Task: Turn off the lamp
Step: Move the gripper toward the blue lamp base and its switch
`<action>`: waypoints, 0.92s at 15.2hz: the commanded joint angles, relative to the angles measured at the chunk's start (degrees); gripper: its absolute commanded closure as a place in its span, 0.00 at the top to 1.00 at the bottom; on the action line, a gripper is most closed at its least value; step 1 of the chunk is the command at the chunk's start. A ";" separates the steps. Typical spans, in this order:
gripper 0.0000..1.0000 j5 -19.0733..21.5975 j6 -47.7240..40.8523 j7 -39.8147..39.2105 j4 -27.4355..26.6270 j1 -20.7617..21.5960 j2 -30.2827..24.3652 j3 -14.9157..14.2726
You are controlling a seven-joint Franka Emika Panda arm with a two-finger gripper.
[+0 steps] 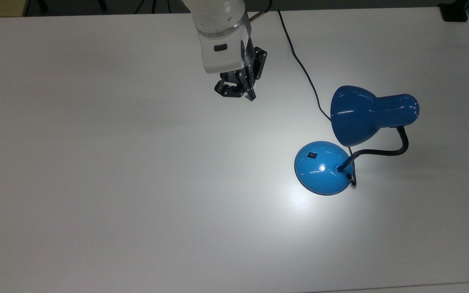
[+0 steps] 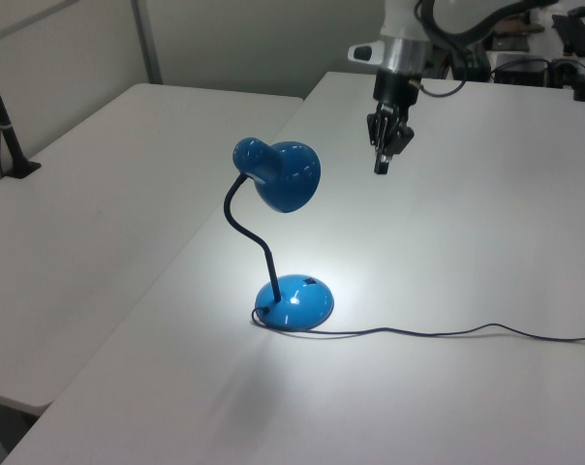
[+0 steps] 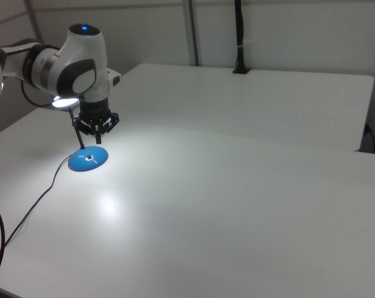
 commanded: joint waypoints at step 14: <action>0.00 1.66 21.25 -2.91 4.80 12.23 16.50 -0.43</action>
